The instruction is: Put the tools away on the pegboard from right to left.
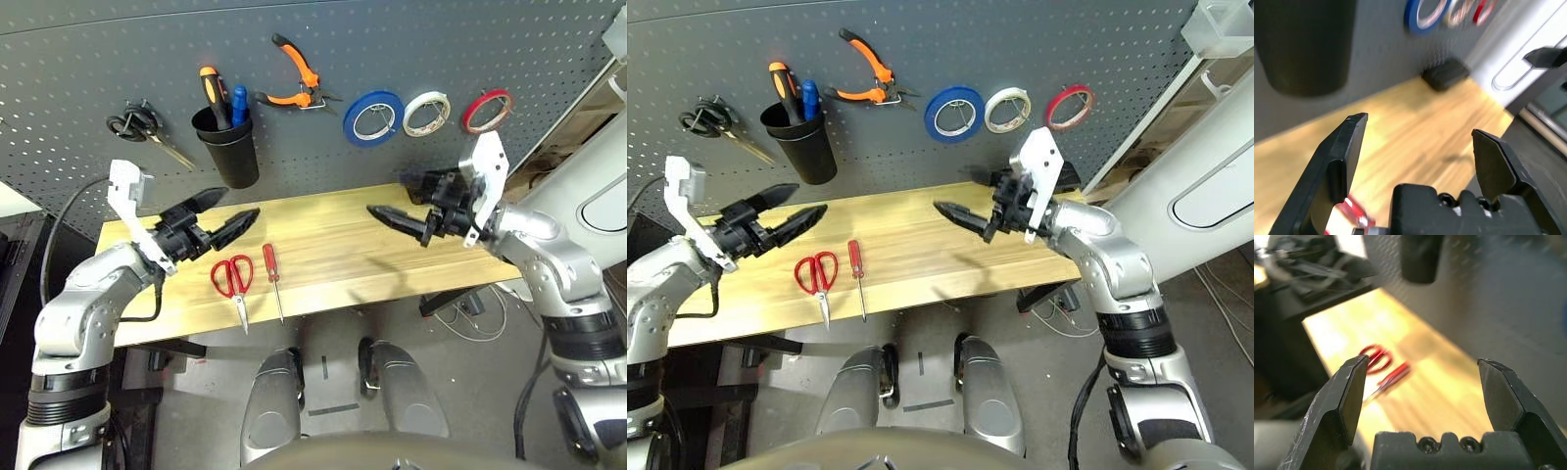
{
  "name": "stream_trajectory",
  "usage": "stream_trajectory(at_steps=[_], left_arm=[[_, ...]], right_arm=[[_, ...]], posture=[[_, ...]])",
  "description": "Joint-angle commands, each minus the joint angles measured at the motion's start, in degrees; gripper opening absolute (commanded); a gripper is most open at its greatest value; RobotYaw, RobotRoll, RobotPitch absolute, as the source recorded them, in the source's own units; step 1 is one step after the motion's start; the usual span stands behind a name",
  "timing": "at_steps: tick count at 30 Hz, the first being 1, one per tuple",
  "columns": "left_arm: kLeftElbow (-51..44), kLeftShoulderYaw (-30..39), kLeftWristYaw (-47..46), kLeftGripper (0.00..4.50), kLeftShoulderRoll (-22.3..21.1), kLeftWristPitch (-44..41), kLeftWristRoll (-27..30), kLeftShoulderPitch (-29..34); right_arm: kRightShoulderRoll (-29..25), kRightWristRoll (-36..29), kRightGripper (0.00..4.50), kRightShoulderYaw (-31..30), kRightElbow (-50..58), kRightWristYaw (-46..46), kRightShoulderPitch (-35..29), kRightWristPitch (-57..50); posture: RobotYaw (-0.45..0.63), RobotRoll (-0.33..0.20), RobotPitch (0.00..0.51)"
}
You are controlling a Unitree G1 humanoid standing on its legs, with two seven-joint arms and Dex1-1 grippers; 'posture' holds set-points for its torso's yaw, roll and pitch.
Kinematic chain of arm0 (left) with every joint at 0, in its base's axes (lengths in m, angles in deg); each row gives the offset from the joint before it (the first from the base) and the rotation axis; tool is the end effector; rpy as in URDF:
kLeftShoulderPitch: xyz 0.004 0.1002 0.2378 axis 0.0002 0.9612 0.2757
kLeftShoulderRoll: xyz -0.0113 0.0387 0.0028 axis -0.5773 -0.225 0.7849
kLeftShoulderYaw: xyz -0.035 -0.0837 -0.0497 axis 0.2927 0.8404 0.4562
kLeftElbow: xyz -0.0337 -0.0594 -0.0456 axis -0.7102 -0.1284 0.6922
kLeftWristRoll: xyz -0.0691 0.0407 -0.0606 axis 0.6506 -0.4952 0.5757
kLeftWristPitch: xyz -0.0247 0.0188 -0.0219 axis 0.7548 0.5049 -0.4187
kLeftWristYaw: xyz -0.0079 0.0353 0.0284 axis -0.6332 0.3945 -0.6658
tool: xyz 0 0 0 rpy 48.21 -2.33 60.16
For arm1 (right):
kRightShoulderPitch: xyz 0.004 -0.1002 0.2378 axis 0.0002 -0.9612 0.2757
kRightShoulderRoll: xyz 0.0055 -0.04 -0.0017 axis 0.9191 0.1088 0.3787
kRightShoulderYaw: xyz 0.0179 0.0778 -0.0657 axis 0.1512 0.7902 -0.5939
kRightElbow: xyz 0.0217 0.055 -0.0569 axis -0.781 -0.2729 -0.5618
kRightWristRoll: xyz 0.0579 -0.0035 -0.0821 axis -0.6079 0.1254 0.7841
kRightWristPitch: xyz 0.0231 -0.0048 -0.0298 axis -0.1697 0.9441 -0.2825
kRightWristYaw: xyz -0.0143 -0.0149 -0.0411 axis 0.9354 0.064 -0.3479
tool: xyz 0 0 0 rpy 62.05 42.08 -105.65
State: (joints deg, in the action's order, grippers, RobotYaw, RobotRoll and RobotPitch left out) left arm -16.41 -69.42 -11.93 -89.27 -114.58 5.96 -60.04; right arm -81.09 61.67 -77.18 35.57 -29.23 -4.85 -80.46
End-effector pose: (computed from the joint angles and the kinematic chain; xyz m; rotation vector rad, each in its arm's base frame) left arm 0.2121 0.2583 0.1323 0.0123 0.1944 -0.7125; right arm 0.2527 -0.2015 0.1382 -0.0952 0.0600 1.1580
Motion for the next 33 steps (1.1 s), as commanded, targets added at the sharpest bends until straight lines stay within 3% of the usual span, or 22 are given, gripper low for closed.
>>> stream_trajectory(at_steps=[1,14,24,33], left_arm=[[3.37,-5.61,-2.68,4.5,-0.84,-3.15,-5.95,0.3],[19.68,-20.35,-6.88,4.5,6.94,-4.42,-20.51,-9.89],[31.22,-19.1,-15.08,4.5,14.07,-6.52,-25.43,-15.16],[39.69,-17.15,-21.48,4.5,18.88,-5.9,-28.28,-17.16]], right_arm=[[-1.97,1.64,4.46,-1.48,-2.23,-3.23,-2.08,2.41],[-5.3,8.36,4.46,-5.0,-10.32,-10.08,-7.63,11.46],[-5.32,7.73,4.46,-4.86,-3.85,-8.49,-13.05,9.96],[-5.04,5.89,4.46,-4.43,3.2,-5.39,-15.05,5.39]], posture=[[-0.02,0.0,0.133],[-0.05,0.0,0.191],[-0.1,0.0,0.257],[-0.15,0.0,0.285]])
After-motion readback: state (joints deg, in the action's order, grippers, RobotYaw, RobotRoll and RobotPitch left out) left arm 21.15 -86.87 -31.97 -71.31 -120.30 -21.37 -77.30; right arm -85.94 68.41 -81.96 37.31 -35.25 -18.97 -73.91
